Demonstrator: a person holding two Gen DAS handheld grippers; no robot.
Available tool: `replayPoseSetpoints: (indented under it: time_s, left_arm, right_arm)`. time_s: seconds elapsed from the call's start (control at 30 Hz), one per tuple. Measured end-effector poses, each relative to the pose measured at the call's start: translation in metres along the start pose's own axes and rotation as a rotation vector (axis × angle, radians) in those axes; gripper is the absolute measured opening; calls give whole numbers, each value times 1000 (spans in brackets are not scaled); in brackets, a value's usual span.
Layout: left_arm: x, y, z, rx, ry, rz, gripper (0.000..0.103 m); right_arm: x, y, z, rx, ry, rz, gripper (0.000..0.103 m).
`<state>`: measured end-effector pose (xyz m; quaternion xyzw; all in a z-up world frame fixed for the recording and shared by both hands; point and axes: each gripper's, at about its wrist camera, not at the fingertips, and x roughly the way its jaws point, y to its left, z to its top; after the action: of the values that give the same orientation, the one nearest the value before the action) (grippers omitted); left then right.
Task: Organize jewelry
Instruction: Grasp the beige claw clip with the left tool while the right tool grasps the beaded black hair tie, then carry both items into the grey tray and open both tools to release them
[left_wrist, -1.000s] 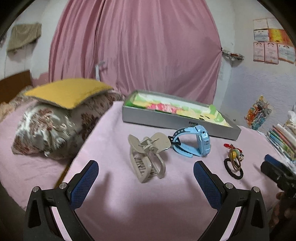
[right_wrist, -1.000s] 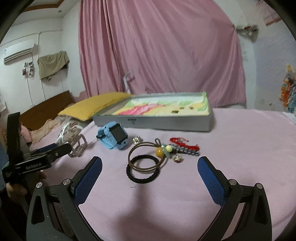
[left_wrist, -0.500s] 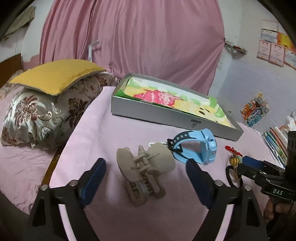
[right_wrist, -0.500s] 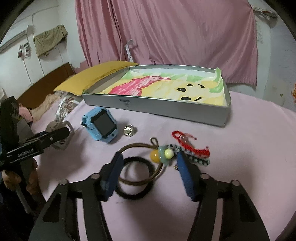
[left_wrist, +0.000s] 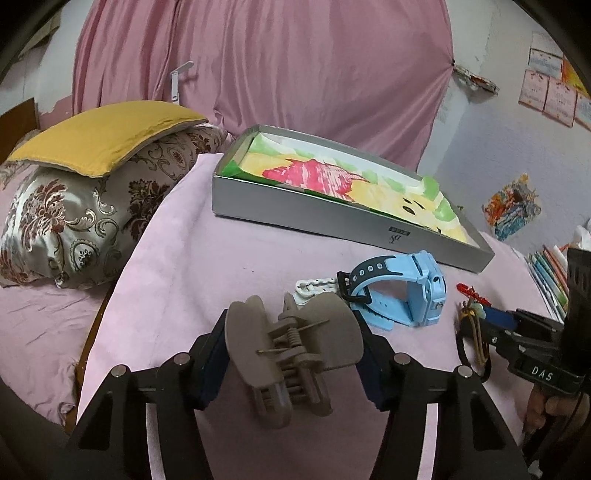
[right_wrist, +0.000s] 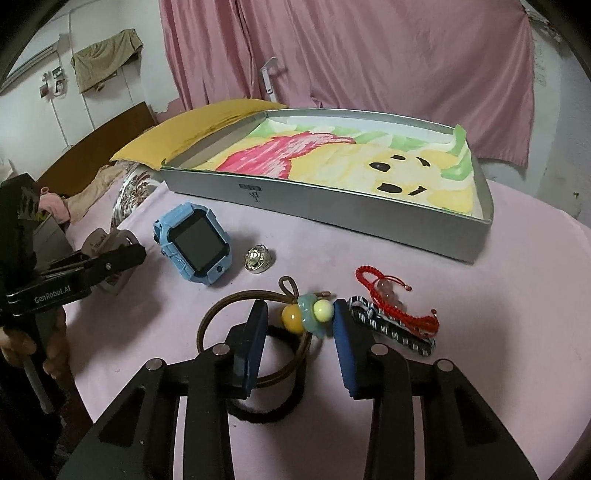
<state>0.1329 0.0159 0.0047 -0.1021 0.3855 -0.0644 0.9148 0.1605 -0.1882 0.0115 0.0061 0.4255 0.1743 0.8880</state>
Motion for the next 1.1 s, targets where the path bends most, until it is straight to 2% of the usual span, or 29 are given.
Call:
replayPoseSetpoints:
  time_s: [0.07, 0.17, 0.3, 0.37, 0.47, 0.57, 0.67, 0.73, 0.97, 1.1]
  left_arm:
    - [1, -1, 2, 2, 6, 0, 54]
    - [3, 1, 3, 10, 11, 20, 28]
    - [1, 1, 0, 21, 6, -1, 28]
    - [-4, 0, -4, 13, -17, -38, 28]
    - [-15, -5, -7, 24, -89, -66, 28]
    - [-31, -15, -3, 50, -195, -80, 28]
    - [-44, -25, 8, 83, -293, -74, 28]
    - [-47, -33, 17, 121, -347, -56, 28]
    - [-44, -49, 57, 173, -467, -54, 28]
    - [-33, -55, 77, 203, -504, -47, 28]
  right_arm:
    - [2, 1, 1, -3, 1, 1, 24]
    - [1, 1, 1, -4, -5, 14, 24]
    - [-9, 3, -3, -9, -49, 32, 24]
    - [-16, 4, -6, -9, -87, 37, 24]
    - [-29, 11, -9, -20, -173, 38, 24]
    - [-46, 17, -7, -39, -281, 35, 24]
    - [-60, 17, 3, -23, -366, 50, 24]
    - [-66, 20, 11, -43, -414, 2, 24]
    - [-72, 22, 46, -63, -545, -40, 24]
    - [-67, 21, 66, -70, -570, -71, 24]
